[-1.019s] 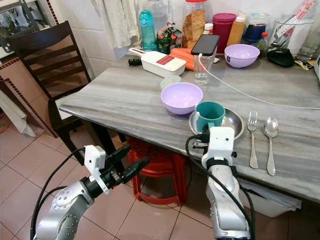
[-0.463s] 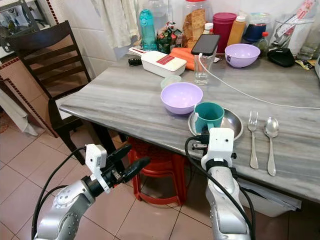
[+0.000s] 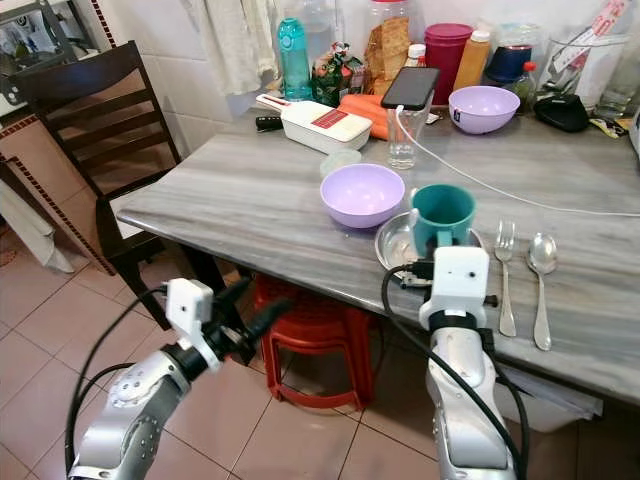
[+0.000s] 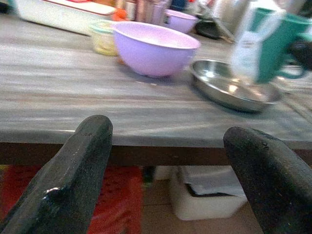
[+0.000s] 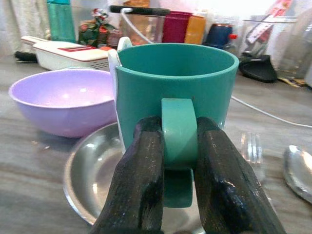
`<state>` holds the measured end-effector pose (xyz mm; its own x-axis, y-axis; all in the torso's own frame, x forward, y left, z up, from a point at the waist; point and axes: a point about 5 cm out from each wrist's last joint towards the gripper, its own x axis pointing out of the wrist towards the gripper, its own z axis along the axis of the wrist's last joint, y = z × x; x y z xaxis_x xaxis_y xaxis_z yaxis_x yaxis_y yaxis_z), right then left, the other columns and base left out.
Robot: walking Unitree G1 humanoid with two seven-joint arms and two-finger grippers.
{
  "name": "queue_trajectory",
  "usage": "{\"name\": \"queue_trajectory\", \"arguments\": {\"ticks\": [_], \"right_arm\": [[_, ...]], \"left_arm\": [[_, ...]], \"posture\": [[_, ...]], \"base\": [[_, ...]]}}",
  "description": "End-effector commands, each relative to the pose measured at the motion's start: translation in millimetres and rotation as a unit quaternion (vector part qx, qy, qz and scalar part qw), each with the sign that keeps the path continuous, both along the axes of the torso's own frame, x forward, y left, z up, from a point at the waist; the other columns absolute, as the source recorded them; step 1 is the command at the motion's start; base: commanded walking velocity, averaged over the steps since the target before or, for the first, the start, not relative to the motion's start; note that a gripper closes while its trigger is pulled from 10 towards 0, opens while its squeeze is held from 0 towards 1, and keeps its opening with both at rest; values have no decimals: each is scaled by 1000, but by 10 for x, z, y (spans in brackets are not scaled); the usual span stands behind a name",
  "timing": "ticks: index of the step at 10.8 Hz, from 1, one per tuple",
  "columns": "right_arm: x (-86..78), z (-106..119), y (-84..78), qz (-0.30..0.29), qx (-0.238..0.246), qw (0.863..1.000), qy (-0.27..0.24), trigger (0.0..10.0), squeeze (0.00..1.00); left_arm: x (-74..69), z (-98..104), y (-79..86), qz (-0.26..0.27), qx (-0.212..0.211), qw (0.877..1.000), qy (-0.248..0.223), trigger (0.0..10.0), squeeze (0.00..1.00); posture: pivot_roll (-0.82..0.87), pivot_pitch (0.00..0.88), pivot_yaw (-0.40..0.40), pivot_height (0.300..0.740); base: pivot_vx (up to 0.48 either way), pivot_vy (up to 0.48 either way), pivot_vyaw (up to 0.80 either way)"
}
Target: Setting the table
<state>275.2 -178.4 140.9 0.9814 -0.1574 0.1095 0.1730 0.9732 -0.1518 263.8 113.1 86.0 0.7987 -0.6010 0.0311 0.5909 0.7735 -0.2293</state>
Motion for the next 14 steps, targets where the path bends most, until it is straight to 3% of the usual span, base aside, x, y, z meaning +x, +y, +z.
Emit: {"name": "queue_trajectory", "arguments": {"ticks": [1,5,10,14], "right_arm": [[4,100,20,1,-3,1000,-24,10000,0],[-5,179,51,5,-36,998,-51,10000,0],[-16,198,16,-2,-49,997,-60,10000,0],[-17,201,40,1,-54,997,-62,10000,0]], "left_arm": [[41,28,51,22,9,1000,-10,10000,0],[141,120,133,117,24,992,-37,10000,0],[159,151,107,129,28,990,-49,10000,0],[154,180,59,102,0,993,-51,10000,0]], "posture": [[-137,23,102,740],[-134,14,95,740],[-136,13,97,740],[-138,16,97,740]], "base": [[0,0,-488],[0,0,-800],[0,0,-800],[0,0,-800]]}}
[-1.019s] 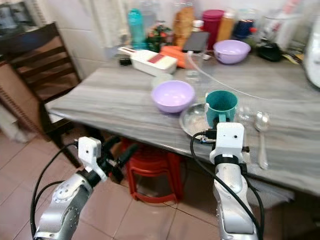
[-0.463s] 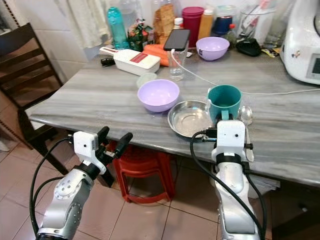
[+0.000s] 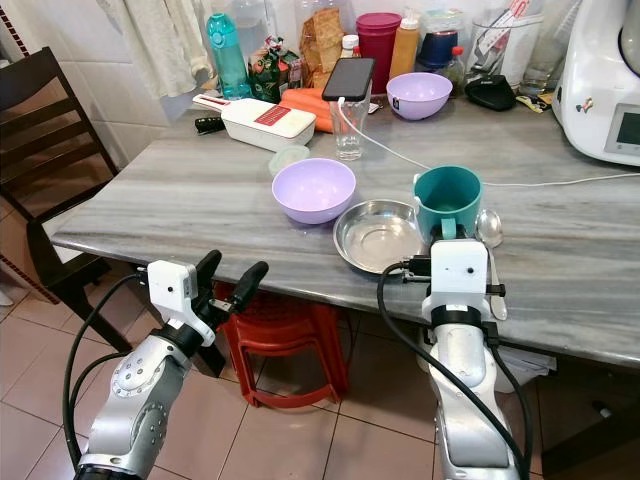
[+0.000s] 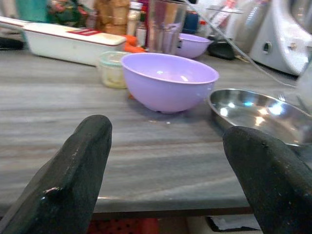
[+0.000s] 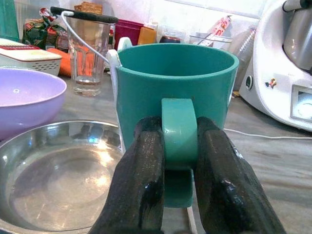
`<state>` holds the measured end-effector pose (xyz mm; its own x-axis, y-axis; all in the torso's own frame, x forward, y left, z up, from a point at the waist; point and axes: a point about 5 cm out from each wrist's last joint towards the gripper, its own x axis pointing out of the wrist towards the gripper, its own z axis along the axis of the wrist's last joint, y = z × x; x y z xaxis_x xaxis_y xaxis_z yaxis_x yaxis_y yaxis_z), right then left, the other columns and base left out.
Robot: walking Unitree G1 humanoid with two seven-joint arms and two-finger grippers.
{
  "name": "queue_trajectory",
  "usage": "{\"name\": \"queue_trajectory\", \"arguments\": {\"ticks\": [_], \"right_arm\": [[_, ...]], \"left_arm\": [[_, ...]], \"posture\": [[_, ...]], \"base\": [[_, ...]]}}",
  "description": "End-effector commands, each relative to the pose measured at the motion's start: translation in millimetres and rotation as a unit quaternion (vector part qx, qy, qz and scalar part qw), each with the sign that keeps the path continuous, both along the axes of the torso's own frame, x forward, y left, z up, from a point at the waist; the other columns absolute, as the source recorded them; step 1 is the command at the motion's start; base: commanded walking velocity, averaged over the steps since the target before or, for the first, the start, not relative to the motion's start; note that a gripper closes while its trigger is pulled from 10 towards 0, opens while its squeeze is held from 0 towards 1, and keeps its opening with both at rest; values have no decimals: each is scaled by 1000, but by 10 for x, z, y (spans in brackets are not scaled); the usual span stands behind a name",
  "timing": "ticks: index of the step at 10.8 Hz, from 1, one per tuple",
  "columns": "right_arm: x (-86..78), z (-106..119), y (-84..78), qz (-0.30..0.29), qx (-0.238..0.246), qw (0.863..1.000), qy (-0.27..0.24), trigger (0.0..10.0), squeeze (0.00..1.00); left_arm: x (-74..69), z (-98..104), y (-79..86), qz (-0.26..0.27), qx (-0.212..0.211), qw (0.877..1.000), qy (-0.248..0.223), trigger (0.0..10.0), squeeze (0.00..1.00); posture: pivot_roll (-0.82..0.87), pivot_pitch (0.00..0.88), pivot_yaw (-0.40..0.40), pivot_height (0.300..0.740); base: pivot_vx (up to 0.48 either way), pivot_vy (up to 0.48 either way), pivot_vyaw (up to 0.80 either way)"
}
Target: Setting the table
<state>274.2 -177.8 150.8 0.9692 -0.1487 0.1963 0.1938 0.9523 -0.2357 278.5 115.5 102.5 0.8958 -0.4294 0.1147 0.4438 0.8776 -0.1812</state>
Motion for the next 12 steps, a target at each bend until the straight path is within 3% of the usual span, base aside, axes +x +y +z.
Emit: {"name": "queue_trajectory", "arguments": {"ticks": [1,12], "right_arm": [[-8,98,32,6,-6,1000,-26,10000,0],[-7,111,26,5,-18,999,-30,10000,0]], "left_arm": [[-13,14,13,-9,2,1000,-5,10000,0],[-58,33,-52,-44,-19,999,-12,10000,0]], "posture": [[-140,16,97,740],[-144,19,97,740]], "base": [[0,0,-800],[0,0,-800]]}}
